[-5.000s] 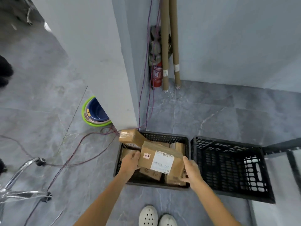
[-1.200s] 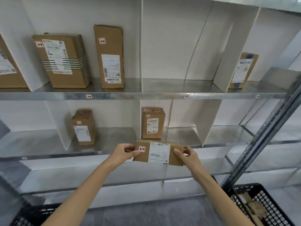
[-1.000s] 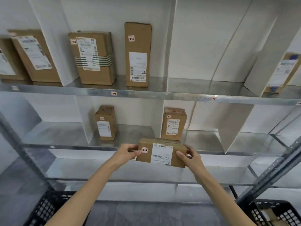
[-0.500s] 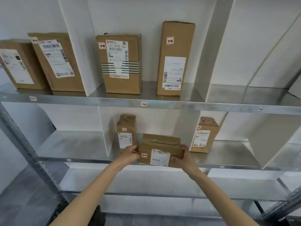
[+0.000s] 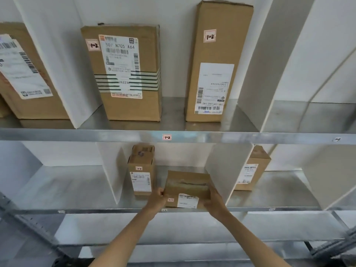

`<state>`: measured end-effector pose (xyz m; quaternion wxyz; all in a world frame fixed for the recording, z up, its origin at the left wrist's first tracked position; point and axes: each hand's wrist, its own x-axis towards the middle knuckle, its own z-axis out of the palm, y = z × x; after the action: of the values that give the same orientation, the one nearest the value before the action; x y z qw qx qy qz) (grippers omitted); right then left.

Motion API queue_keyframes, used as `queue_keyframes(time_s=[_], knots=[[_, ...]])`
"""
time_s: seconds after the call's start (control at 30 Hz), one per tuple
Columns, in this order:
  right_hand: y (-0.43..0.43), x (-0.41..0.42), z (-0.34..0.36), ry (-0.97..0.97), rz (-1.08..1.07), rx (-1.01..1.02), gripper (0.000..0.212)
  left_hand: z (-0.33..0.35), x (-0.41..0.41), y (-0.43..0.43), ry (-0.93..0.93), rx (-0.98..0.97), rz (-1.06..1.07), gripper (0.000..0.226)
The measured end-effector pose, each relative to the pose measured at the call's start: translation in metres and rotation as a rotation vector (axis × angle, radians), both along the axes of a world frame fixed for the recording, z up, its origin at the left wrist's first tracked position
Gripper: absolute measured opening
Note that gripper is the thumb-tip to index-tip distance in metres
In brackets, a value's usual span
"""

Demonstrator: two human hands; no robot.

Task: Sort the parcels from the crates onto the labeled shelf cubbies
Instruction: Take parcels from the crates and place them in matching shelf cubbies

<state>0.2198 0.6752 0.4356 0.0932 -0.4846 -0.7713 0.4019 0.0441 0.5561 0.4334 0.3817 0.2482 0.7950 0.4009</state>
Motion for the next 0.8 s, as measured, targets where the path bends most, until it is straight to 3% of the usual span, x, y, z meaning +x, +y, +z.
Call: queue_keyframes(time_s=[0.1,0.27,0.4,0.53,0.8], knots=[[0.015,-0.004,-0.015,-0.076,0.081,-0.045,0.083,-0.026,-0.005,0.014,-0.005,-0.026,0.037,0.006],[0.030,-0.004,-0.040,-0.044,0.029,-0.108,0.074,-0.057,-0.008,0.027,0.043,-0.022,0.152,0.008],[0.041,-0.016,-0.040,-0.018,0.021,-0.044,0.080,-0.061,-0.019,0.042,-0.045,-0.018,0.163,0.020],[0.055,-0.030,-0.036,0.042,-0.019,-0.055,0.085,-0.063,-0.030,0.061,-0.016,-0.052,0.181,0.023],[0.081,-0.056,-0.031,0.102,-0.034,-0.118,0.079,-0.077,-0.055,0.098,0.000,-0.090,0.216,0.006]])
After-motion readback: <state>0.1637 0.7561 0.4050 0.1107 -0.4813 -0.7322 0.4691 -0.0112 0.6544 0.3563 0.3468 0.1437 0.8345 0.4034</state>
